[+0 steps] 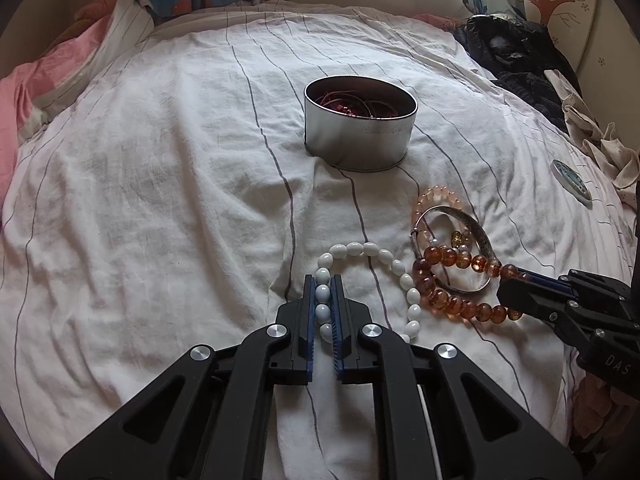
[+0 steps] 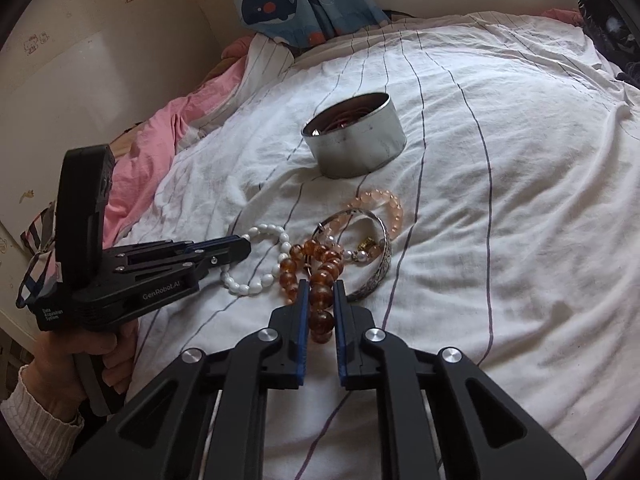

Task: Organize jewelry
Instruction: 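Lift both held bracelets from the bed toward the silver tin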

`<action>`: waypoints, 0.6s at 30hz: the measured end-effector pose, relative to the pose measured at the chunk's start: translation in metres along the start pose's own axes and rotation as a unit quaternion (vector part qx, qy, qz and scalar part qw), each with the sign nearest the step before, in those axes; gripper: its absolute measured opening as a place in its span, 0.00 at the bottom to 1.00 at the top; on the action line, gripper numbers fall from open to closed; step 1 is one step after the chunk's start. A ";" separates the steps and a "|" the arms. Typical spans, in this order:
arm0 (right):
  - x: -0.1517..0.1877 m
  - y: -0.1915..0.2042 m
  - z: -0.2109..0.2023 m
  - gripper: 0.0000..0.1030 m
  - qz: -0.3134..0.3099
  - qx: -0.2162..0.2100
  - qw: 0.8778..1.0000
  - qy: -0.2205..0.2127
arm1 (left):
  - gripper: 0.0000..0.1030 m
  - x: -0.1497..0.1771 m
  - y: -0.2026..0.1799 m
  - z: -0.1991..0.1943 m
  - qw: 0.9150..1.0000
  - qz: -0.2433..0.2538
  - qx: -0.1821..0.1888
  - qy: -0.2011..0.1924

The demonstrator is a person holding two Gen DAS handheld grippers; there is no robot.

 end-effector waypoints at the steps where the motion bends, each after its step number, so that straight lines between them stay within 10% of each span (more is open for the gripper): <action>1: -0.004 0.003 -0.005 0.12 0.000 -0.009 1.000 -0.012 | 0.07 -0.002 -0.001 -0.003 1.000 0.001 0.001 -0.006; 18: -0.062 0.026 -0.023 0.12 -0.005 -0.061 0.997 -0.053 | 0.07 -0.047 -0.013 -0.054 0.996 -0.020 0.038 -0.074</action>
Point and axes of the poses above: each gripper's, at about its wrist camera, not at the fingertips, and z roughly the way its jaws point, y to its left, x to its underside, the point moved 10 cm from there along z, roughly the way its jaws point, and after that the axes turned 2 degrees about z, right-handed, at the moved point
